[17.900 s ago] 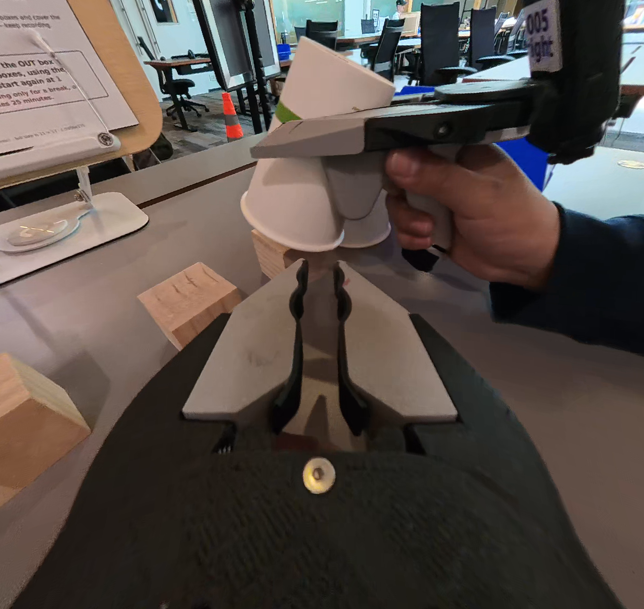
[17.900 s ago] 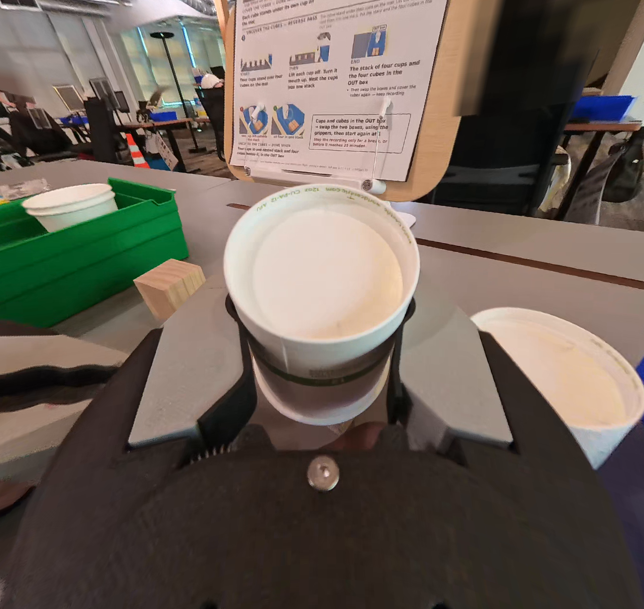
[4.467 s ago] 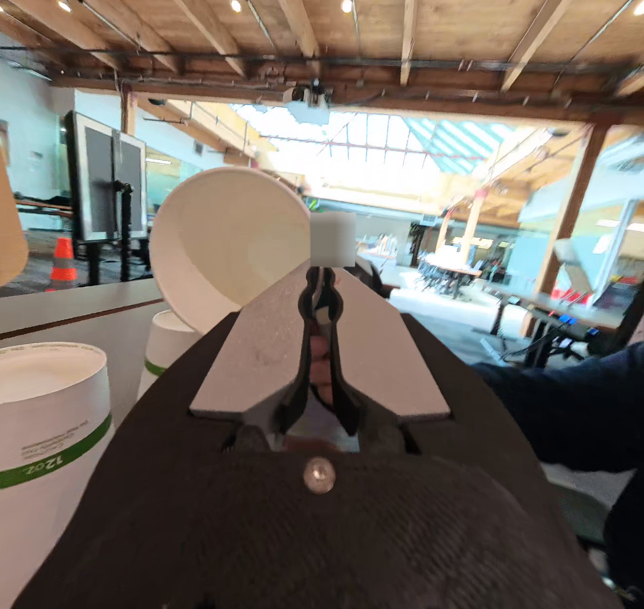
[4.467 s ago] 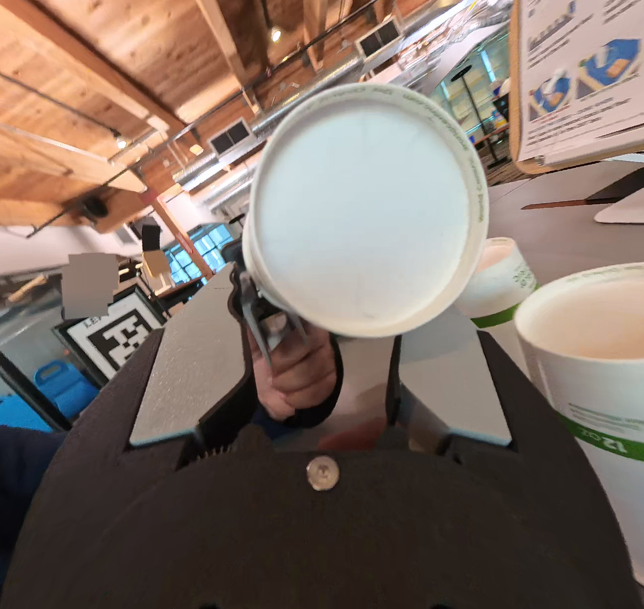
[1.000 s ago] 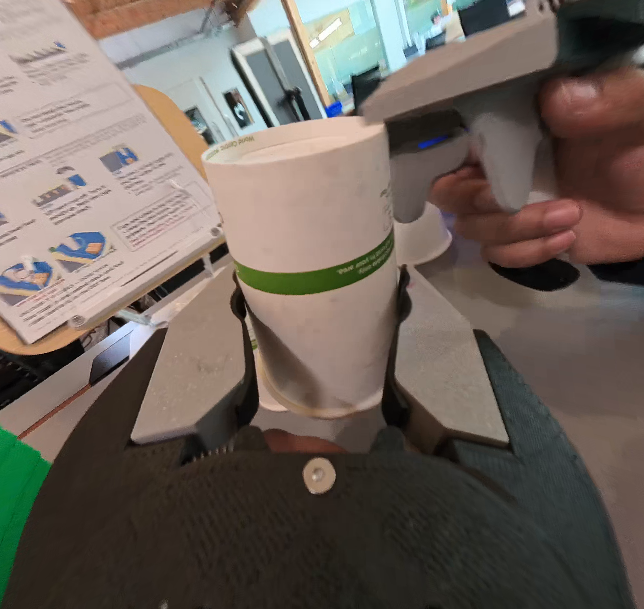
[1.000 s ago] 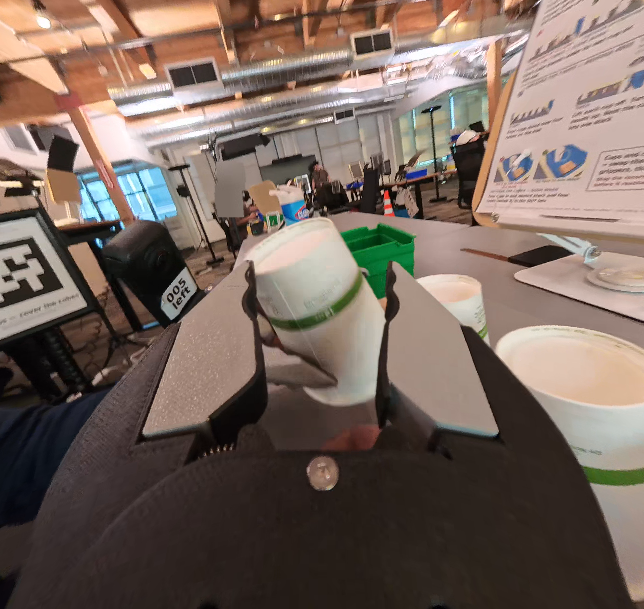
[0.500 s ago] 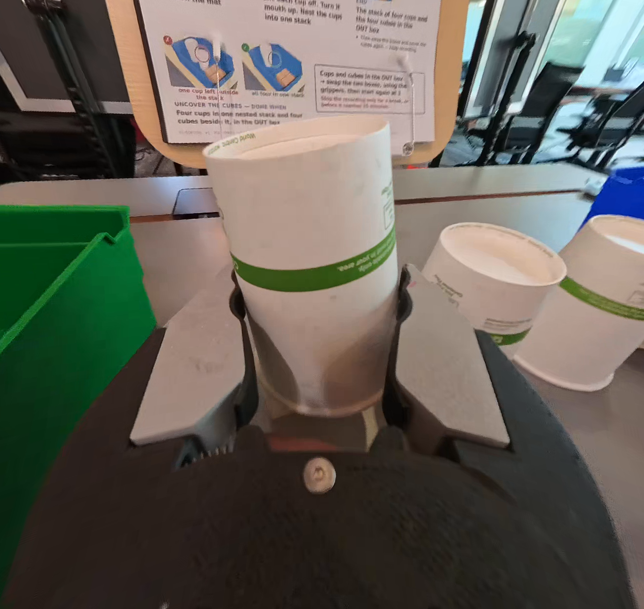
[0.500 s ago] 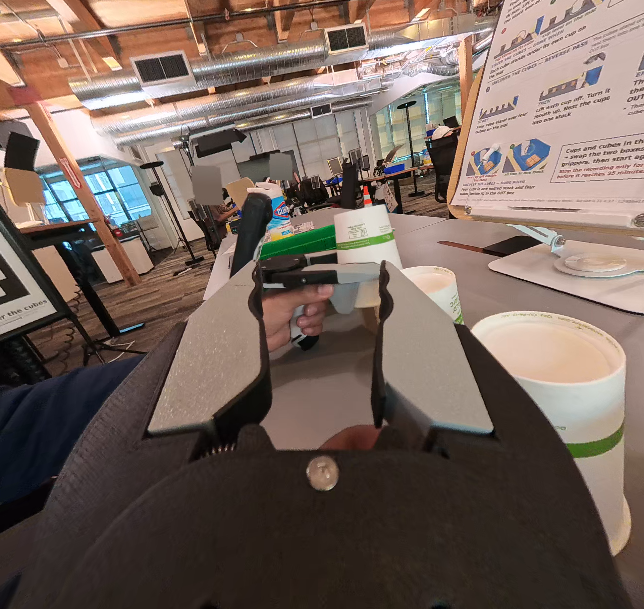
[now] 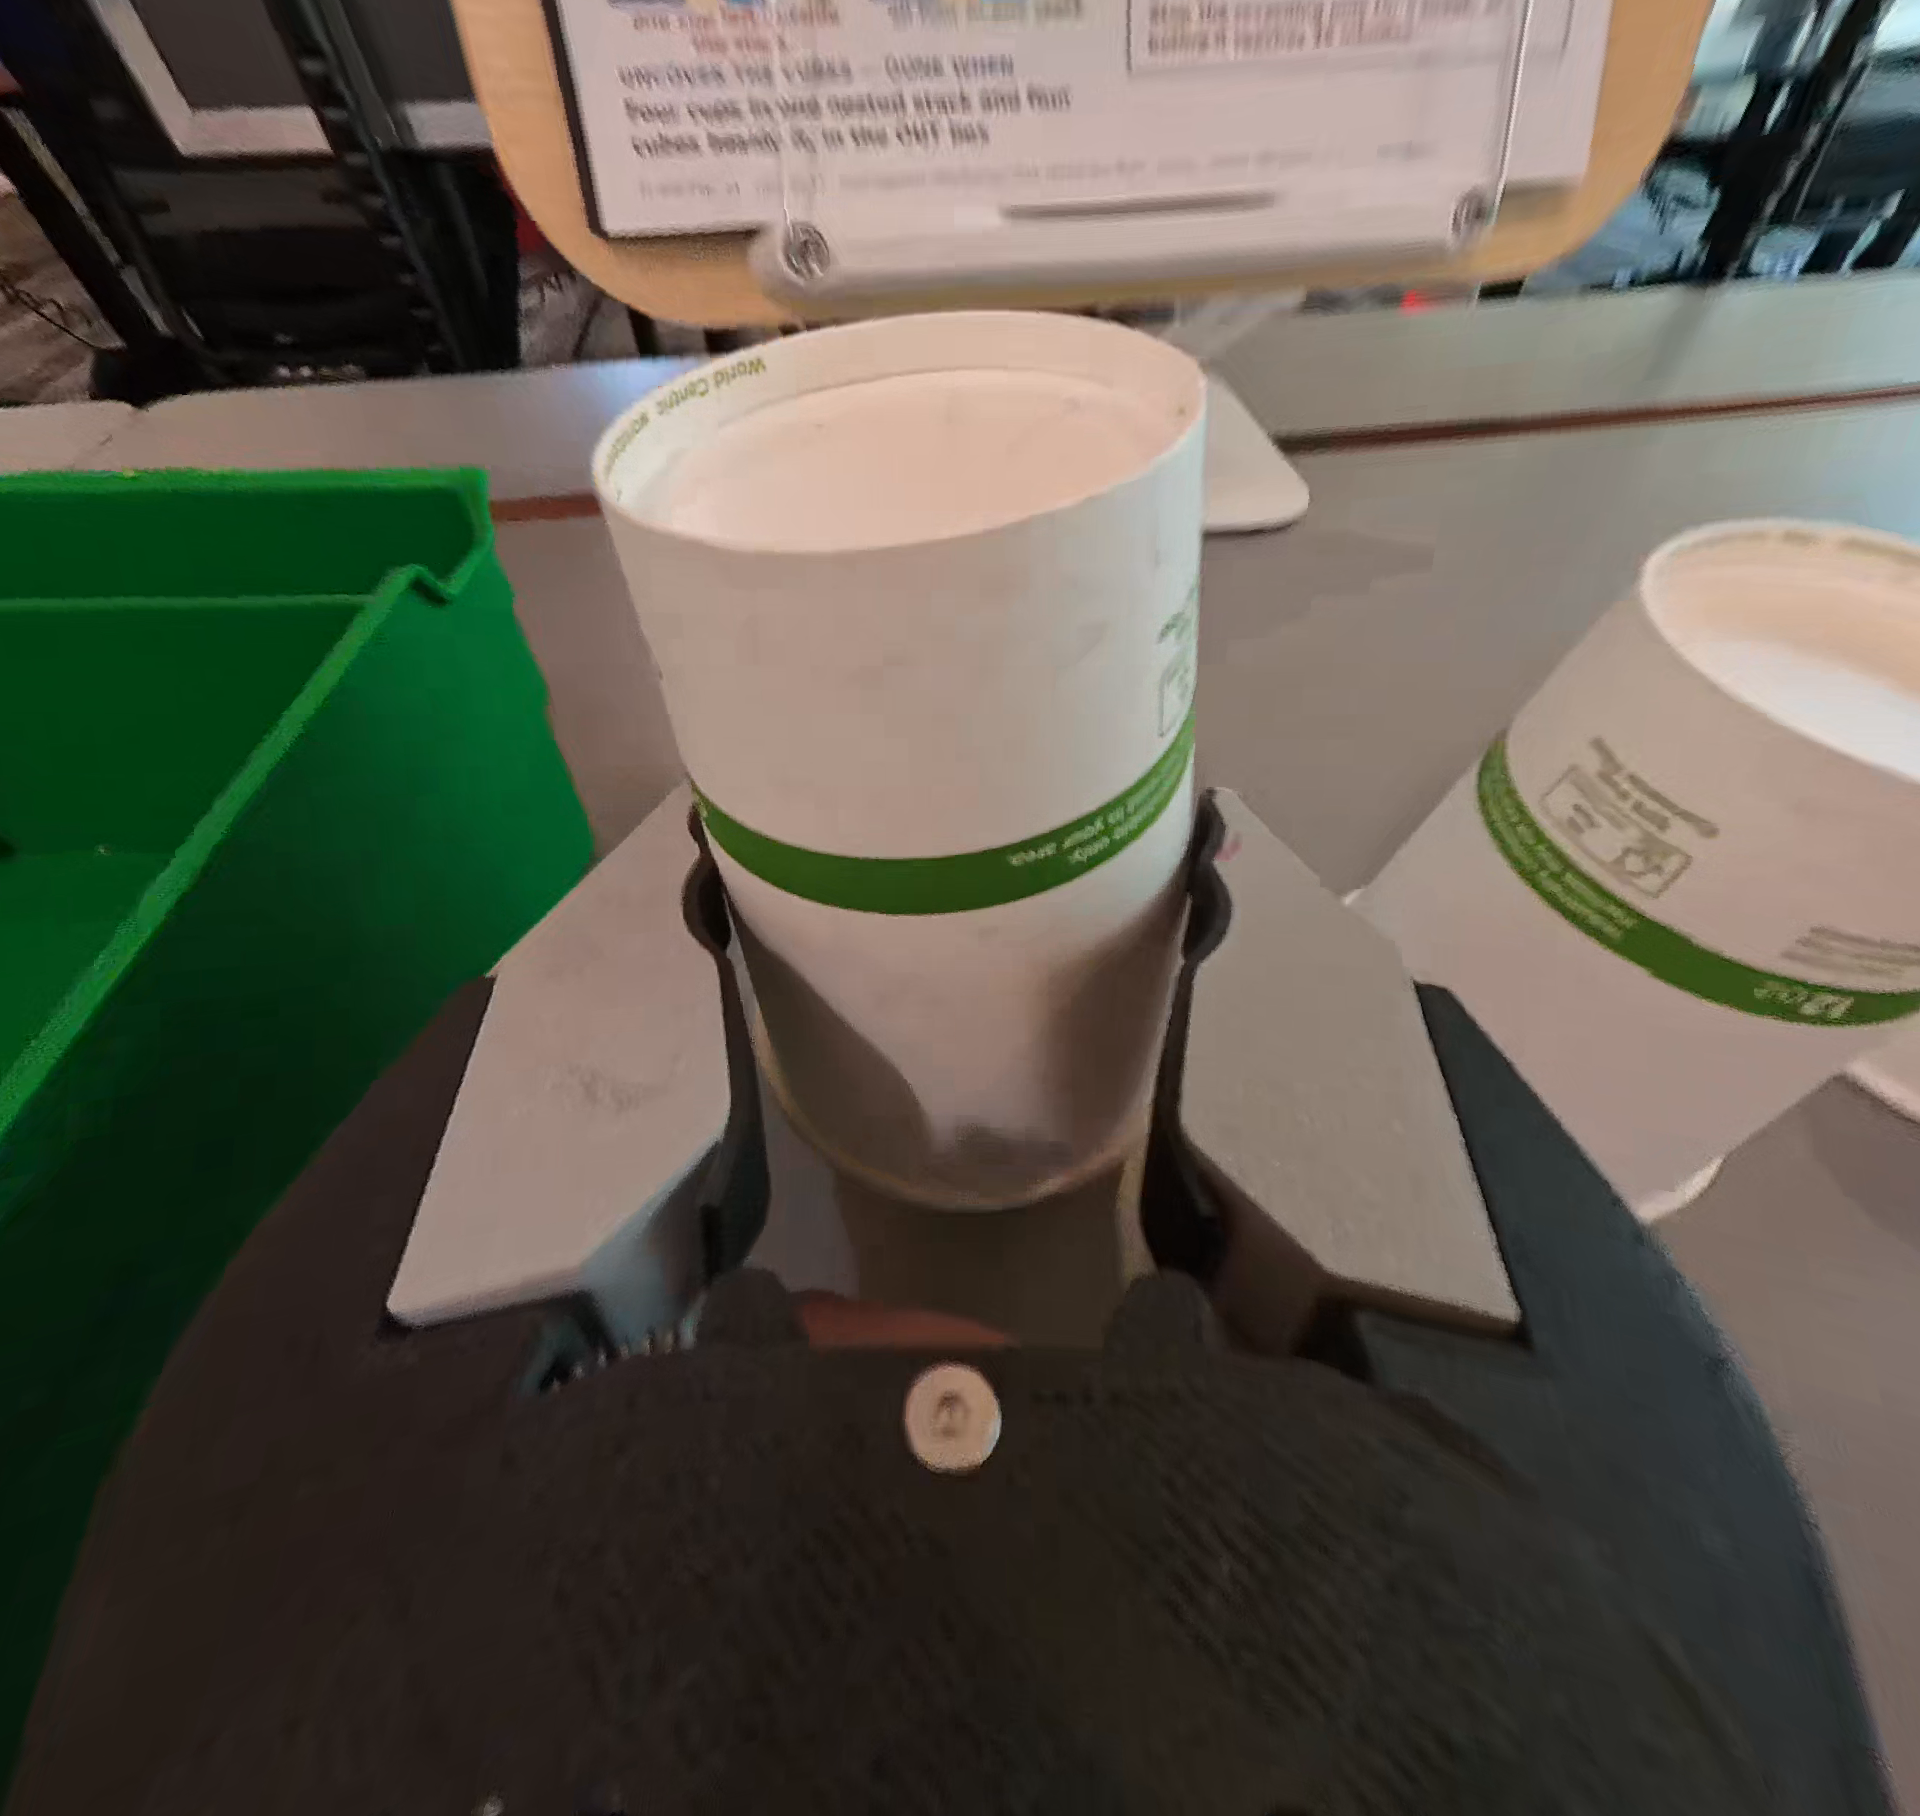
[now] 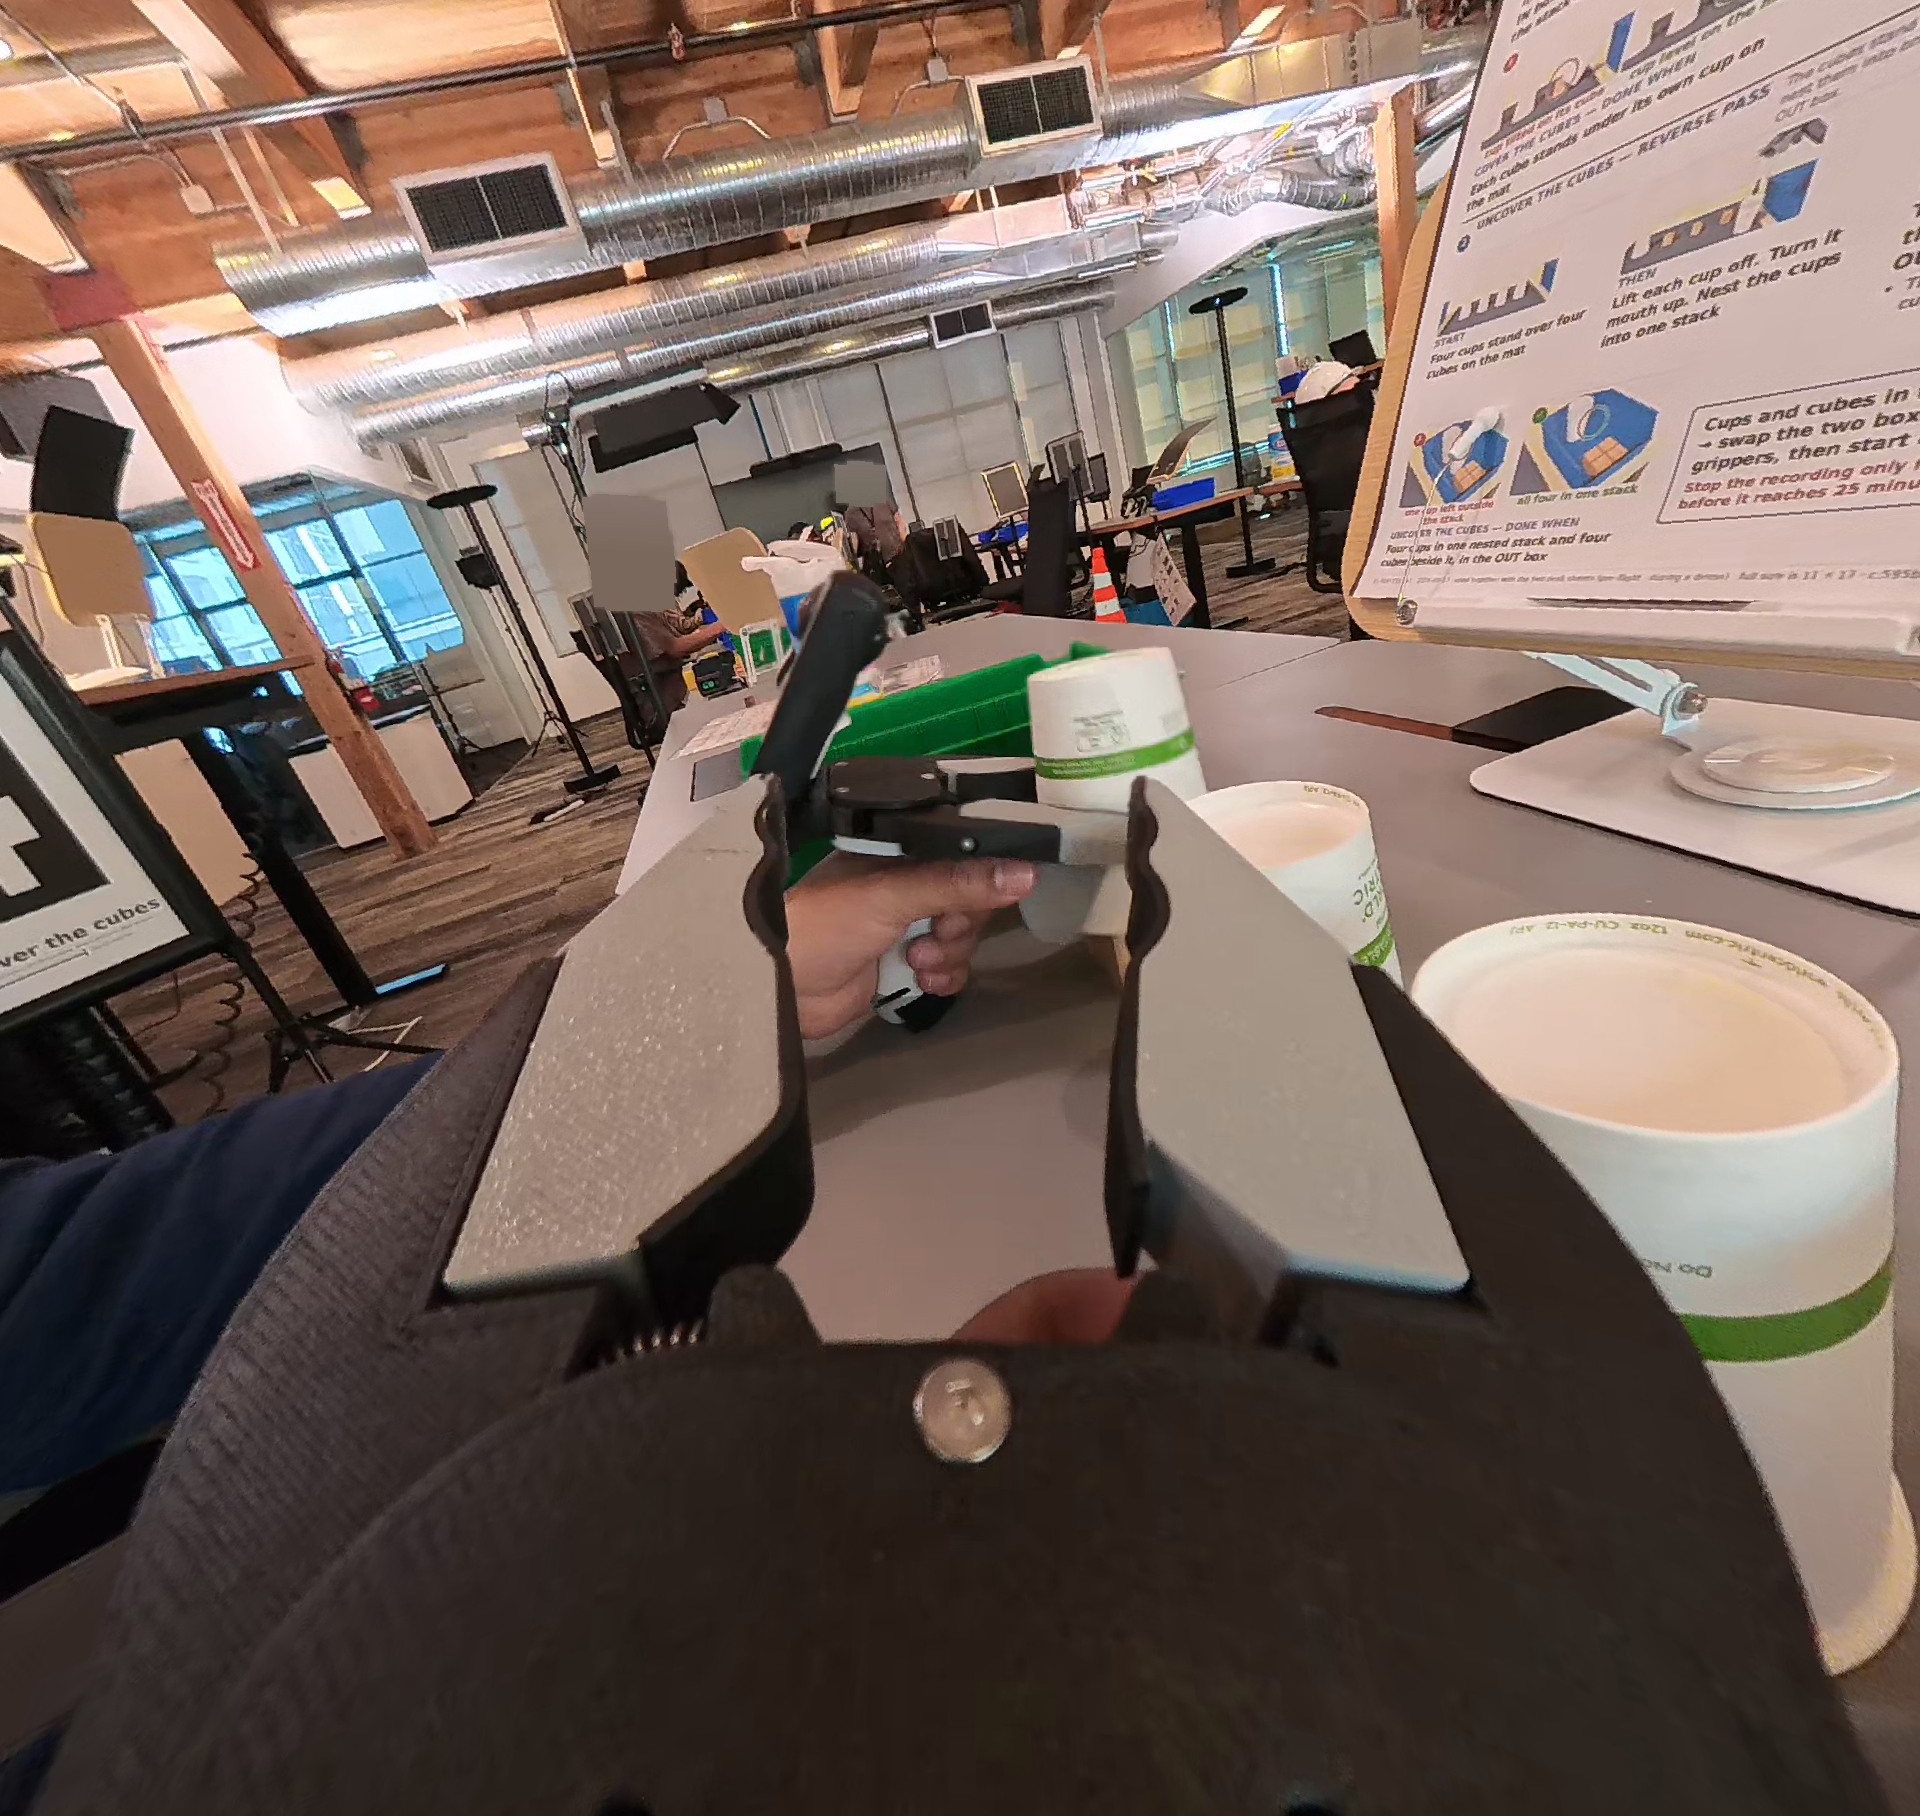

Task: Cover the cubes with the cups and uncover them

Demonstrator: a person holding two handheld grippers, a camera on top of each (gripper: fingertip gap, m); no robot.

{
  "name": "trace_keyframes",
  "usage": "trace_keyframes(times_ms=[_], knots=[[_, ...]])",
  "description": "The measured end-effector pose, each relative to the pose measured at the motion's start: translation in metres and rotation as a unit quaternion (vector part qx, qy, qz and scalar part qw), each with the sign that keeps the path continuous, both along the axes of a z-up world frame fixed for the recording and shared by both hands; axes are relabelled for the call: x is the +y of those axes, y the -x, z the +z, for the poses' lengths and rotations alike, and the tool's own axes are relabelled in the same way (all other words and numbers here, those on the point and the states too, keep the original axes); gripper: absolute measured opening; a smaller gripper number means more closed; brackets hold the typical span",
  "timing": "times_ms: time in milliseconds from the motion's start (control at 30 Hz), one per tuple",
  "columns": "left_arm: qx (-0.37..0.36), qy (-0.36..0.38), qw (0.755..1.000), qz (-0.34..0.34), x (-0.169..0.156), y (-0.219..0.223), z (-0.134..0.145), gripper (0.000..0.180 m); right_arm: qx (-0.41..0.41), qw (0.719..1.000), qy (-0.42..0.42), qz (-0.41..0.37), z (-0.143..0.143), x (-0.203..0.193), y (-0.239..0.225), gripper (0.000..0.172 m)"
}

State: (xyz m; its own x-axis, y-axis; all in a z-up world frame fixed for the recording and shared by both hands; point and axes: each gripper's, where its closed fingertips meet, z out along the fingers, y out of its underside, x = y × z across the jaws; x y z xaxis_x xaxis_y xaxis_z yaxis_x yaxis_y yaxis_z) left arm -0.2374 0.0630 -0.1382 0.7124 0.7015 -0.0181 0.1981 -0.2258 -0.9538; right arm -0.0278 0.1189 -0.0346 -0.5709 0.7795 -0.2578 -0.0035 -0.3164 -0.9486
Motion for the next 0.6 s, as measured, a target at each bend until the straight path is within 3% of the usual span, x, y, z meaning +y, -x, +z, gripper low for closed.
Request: trace_keyframes(times_ms=[133,300,600], knots=[[-0.029,0.072,0.997,0.007,0.001,-0.001,-0.021,0.09,-0.008,1.0,-0.01,0.001,-0.006,-0.003,0.003,0.063],[-0.076,0.06,0.995,0.021,-0.007,0.003,-0.029,0.091,-0.016,1.0,-0.02,0.002,-0.011,-0.005,0.005,0.063],[-0.031,0.069,0.995,0.058,-0.021,0.006,-0.02,0.11,-0.017,1.0,-0.02,-0.002,-0.012,-0.004,0.005,0.063]])
